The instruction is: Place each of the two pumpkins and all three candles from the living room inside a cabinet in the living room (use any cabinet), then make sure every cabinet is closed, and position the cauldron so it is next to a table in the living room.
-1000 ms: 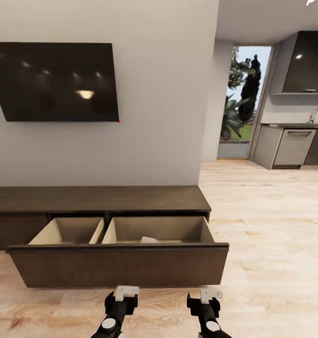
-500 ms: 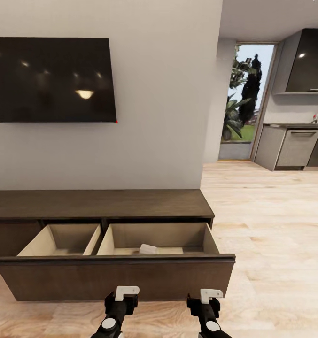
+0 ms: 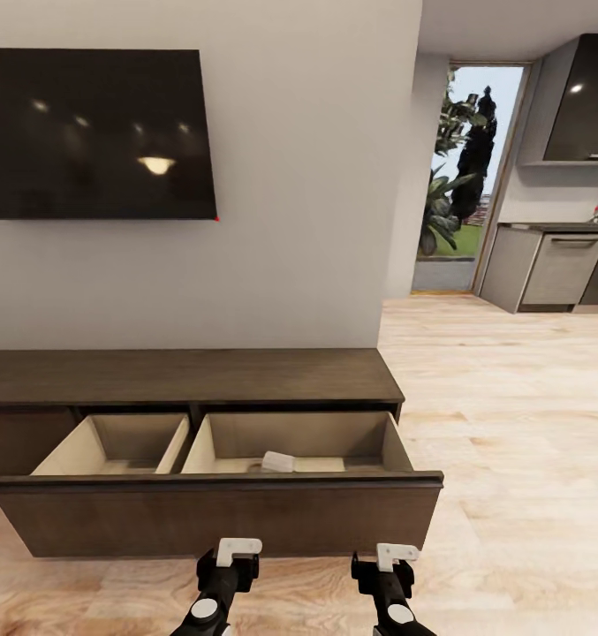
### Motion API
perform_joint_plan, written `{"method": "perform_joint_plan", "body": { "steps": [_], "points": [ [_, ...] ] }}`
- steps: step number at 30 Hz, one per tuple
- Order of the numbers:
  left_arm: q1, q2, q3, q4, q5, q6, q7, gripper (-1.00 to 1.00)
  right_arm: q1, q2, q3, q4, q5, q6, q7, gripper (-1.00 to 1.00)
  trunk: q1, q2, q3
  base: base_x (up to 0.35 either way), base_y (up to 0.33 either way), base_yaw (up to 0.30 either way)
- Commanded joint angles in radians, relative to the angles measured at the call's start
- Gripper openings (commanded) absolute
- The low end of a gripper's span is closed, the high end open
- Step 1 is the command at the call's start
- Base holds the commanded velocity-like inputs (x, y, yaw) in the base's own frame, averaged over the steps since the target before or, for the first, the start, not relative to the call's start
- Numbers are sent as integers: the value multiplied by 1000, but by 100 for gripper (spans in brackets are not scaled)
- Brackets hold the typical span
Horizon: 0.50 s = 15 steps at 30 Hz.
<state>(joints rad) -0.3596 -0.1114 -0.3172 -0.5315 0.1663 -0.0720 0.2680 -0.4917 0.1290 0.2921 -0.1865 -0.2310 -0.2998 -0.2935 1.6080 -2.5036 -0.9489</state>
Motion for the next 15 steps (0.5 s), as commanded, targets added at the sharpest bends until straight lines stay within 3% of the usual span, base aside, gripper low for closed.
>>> {"method": "perform_joint_plan", "body": {
  "steps": [1,6,15],
  "points": [
    [-1,1,-8,1,10,-5,8,100,-1,0,9,1,-10,-4,-4,100,0,0,-1,0,0,0],
    [-1,1,-8,2,7,-5,8,100,-1,0,9,1,-10,-4,-4,100,0,0,-1,77,0,0],
    [-1,1,-9,2,6,-5,8,100,-1,0,9,1,-10,-4,-4,100,0,0,-1,256,0,0]
  ]
}}
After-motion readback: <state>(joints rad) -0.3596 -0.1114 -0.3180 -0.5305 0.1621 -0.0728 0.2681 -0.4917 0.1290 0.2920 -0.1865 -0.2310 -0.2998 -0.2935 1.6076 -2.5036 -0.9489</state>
